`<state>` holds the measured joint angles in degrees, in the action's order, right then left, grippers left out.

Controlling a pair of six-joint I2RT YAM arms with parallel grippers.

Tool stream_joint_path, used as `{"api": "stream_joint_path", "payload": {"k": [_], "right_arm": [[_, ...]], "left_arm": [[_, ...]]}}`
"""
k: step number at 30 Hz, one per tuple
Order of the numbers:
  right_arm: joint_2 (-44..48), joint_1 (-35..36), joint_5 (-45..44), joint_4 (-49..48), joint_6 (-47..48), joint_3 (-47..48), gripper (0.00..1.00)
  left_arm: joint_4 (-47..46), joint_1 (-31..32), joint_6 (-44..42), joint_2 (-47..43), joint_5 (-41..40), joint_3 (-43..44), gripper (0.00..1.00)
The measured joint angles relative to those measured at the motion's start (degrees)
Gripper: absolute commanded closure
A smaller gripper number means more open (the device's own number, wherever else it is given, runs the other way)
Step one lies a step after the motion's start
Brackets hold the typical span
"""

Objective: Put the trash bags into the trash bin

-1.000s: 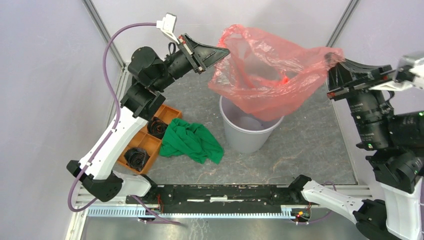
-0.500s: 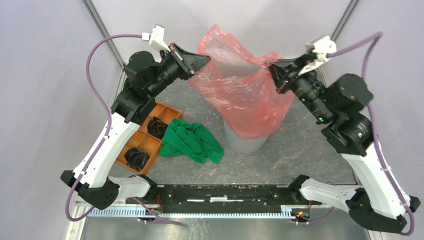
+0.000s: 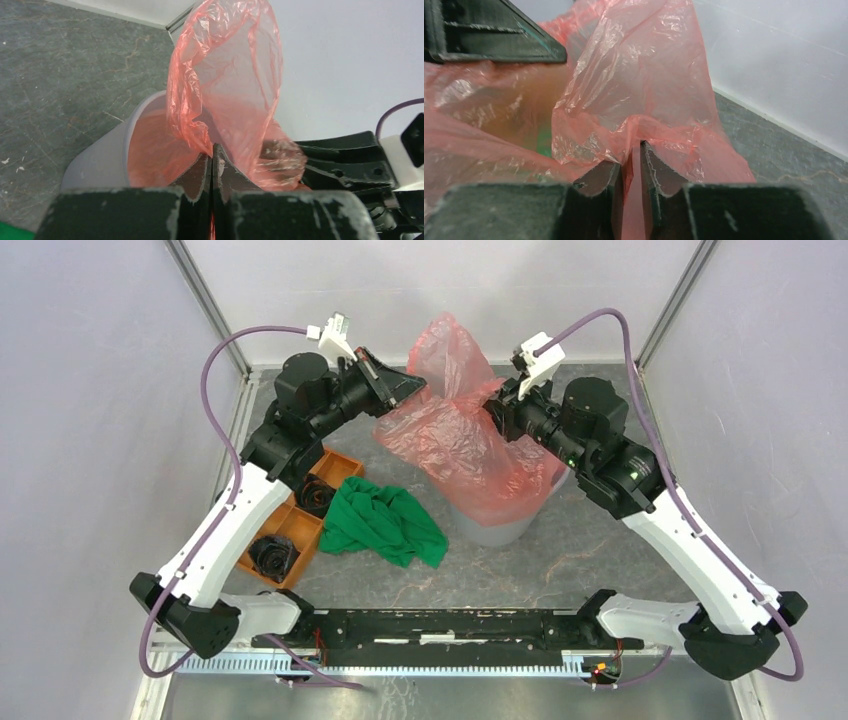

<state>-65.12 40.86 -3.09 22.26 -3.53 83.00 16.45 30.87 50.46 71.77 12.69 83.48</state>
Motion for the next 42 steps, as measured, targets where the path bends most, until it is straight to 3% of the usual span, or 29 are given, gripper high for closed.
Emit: {"api": "stream_joint_path", "payload": {"k": [6,12,16,20,23,34,42], "right_arm": [[0.0,0.0,-4.2,2.3,2.0,1.4,0.84],[1.7,0.0,-15.7,-1.7,7.3,2.5,0.83],[-0.7,-0.1,-20.2,-1.5,9.3,4.3,0.6],[-2.1,-0.1,-19.2,3.0,9.0,5.4,0.24],[-0.2,-0.1,-17.7,6.7,7.9,5.3,0.04],[14.8,-0.1,-12.4,16.5,5.3,7.7,0.02],[18.5,-0.1,-3.2,19.4,4.9,-2.3,0.02]], "left_arm": [[-4.9,0.0,0.7,3.8,2.8,1.1,0.98],[-10.7,0.0,2.7,12.3,5.5,5.4,0.98],[-9.7,-0.1,2.6,14.1,3.9,7.3,0.98],[-9.5,-1.9,2.6,13.7,3.4,7.5,0.98],[-9.8,-4.5,2.6,13.0,3.4,5.9,0.98],[-9.8,-7.3,2.6,12.4,4.0,3.7,0.98],[-10.4,-7.3,2.6,11.8,5.2,3.3,0.98]]}}
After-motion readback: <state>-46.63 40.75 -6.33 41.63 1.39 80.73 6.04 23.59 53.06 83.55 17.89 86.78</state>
